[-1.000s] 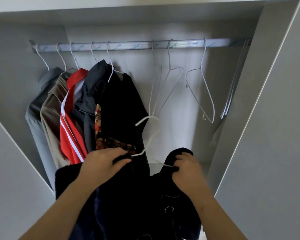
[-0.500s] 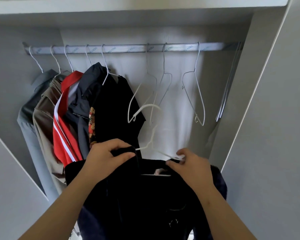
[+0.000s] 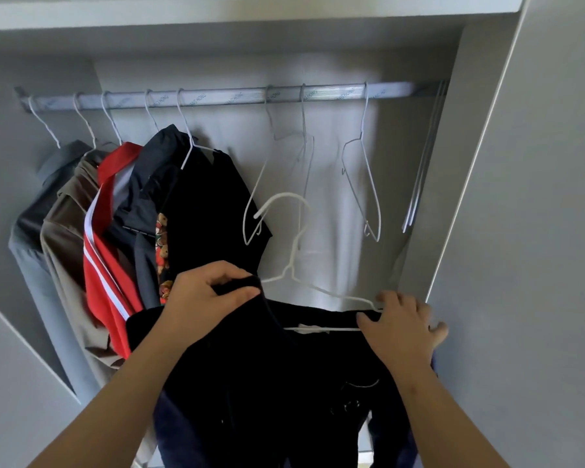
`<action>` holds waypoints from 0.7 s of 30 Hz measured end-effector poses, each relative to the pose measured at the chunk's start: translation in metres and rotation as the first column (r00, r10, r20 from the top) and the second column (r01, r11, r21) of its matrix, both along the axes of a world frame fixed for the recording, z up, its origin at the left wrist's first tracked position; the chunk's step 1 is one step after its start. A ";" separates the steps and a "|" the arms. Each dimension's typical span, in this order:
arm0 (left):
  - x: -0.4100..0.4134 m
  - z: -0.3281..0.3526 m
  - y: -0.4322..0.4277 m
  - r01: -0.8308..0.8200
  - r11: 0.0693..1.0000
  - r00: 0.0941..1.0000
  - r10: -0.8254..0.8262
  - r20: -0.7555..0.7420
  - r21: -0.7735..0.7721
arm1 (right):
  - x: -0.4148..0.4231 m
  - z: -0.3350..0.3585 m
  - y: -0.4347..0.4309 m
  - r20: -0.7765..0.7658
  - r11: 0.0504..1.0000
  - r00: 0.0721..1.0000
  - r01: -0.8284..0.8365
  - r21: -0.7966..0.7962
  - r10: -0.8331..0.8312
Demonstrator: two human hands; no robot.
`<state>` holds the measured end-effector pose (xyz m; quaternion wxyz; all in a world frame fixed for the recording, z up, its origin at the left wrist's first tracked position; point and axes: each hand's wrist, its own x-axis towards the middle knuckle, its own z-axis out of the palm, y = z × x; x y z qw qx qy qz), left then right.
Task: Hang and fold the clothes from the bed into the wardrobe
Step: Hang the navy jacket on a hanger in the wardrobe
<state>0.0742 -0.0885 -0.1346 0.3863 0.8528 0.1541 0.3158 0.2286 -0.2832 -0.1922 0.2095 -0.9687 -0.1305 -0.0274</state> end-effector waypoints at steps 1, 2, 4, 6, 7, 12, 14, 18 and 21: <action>0.000 0.001 0.001 0.004 1.000 1.000 -0.004 0.002 -0.009 | 0.002 0.000 -0.001 -0.007 1.000 1.000 0.007 0.019 -0.007; 0.000 0.001 0.000 0.007 1.000 1.000 -0.007 0.004 -0.014 | 0.003 0.000 -0.002 -0.011 0.999 1.000 0.012 0.052 -0.012; -0.001 0.001 0.000 -0.007 0.999 1.000 0.007 0.015 -0.033 | 0.004 -0.001 -0.003 0.017 0.995 1.000 0.009 0.095 -0.011; -0.004 0.001 0.000 -0.022 0.998 0.999 0.023 0.022 -0.053 | 0.001 0.001 -0.002 0.075 0.997 0.997 -0.002 0.076 -0.004; -0.005 0.001 0.000 -0.024 0.998 0.999 0.025 0.022 -0.056 | 0.001 0.001 -0.001 0.099 0.997 0.995 -0.012 0.079 0.004; -0.012 0.001 0.002 -0.046 0.997 0.999 0.047 0.018 -0.054 | -0.007 0.001 0.008 0.195 0.991 0.978 -0.098 0.091 0.078; -0.013 0.001 0.001 -0.060 0.997 0.998 0.060 0.008 -0.047 | -0.011 0.000 0.012 0.213 0.987 0.969 -0.144 0.077 0.125; -0.013 -0.001 -0.003 -0.066 0.998 0.998 0.065 -0.010 -0.018 | -0.020 -0.003 0.020 0.199 0.970 0.955 -0.237 0.056 0.222; -0.013 0.000 -0.003 -0.068 0.998 0.998 0.068 0.004 -0.012 | -0.024 -0.001 0.023 0.180 0.960 0.951 -0.269 0.080 0.251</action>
